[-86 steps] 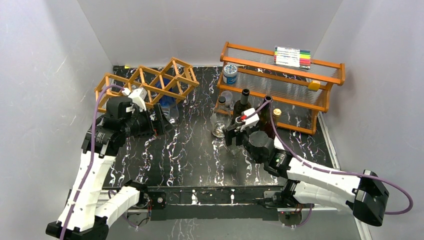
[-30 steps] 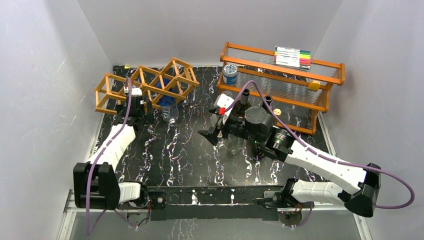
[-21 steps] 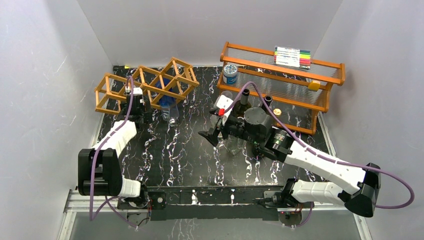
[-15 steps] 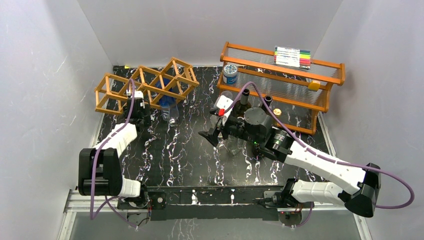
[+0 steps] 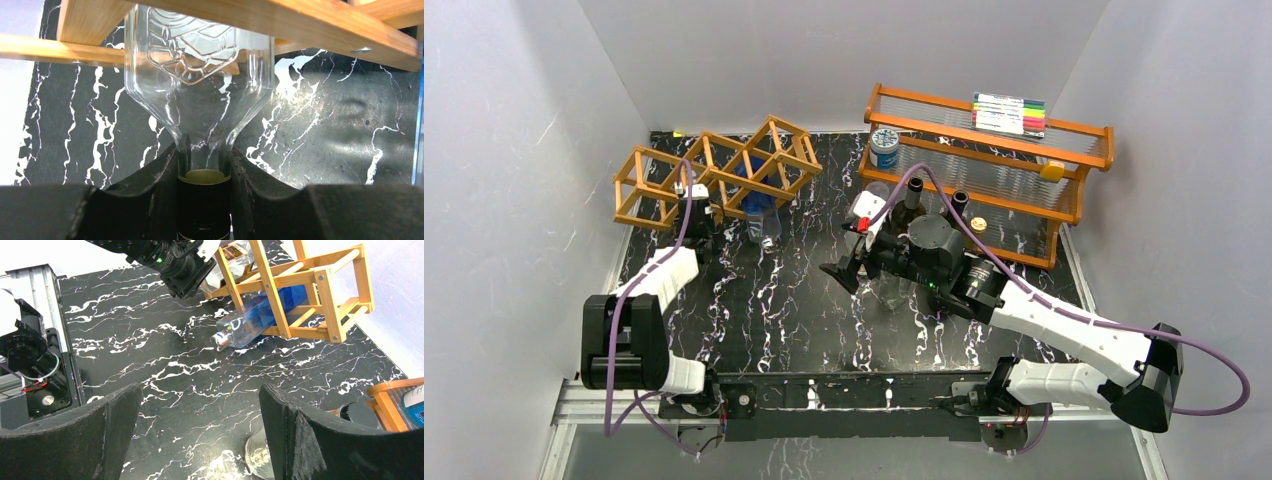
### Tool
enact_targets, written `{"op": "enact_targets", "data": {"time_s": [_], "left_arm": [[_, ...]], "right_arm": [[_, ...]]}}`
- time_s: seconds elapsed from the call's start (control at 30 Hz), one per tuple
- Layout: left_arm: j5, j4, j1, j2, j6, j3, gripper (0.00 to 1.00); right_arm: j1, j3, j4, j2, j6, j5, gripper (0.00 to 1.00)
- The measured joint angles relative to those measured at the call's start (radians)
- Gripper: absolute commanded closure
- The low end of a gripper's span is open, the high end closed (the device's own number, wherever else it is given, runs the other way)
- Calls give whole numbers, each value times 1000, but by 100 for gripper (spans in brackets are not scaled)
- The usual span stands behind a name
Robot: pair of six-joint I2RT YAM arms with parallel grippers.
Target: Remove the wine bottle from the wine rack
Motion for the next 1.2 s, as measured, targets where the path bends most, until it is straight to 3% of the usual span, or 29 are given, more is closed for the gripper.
{"op": "enact_targets", "data": {"time_s": [0.37, 0.67, 1.2], "left_arm": [[34, -113, -4, -96, -102, -19, 92], [114, -232, -3, -272, -229, -76, 100], [226, -522, -3, -541, -429, -62, 100]], "right_arm": [[0, 0, 1, 12, 7, -1, 2], [0, 0, 4, 30, 8, -5, 2], [0, 15, 6, 76, 13, -30, 2]]}}
